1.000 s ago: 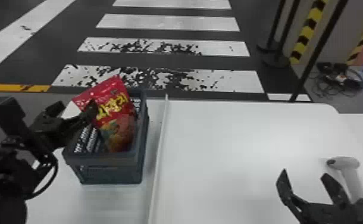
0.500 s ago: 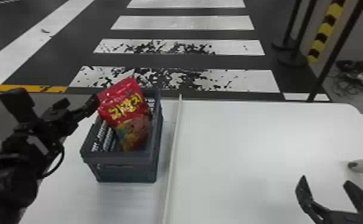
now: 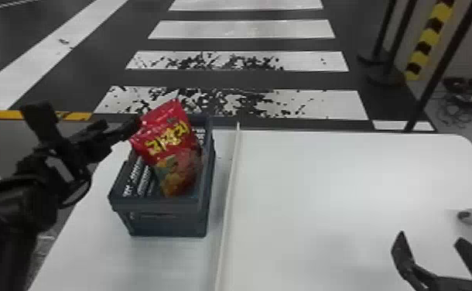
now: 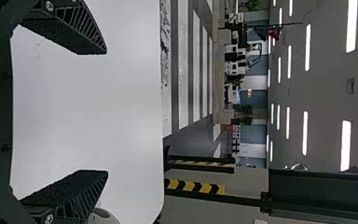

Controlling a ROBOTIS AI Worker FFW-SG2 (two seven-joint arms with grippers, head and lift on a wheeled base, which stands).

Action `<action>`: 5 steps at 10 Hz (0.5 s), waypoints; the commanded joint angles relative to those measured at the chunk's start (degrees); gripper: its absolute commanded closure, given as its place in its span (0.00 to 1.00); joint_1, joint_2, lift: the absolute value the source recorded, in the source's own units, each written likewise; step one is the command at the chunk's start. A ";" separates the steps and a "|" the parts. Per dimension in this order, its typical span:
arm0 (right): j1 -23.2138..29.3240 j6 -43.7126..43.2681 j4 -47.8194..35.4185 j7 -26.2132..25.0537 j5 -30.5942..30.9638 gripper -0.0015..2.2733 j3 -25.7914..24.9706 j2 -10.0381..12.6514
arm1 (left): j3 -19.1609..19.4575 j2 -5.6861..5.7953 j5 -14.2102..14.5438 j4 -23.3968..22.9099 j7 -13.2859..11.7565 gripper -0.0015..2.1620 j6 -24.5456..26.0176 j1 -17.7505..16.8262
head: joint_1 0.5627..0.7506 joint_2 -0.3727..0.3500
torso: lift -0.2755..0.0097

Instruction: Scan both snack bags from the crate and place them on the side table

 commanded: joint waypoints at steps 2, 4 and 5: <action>-0.42 0.37 0.30 0.00 -0.24 0.03 -0.35 -0.13 | -1.01 0.65 -1.14 3.45 -4.72 0.02 4.52 -3.99 | 0.70 0.59 | 0.63; -0.95 0.37 0.92 0.00 -0.50 0.03 -0.35 -0.13 | -1.28 0.82 -2.46 3.45 -5.08 0.02 4.88 -4.07 | 0.70 0.57 | 0.63; -1.12 0.37 1.36 0.00 -0.50 0.03 -0.35 -0.22 | -1.28 0.91 -2.46 3.45 -5.08 0.02 4.88 -3.99 | 0.70 0.56 | 0.63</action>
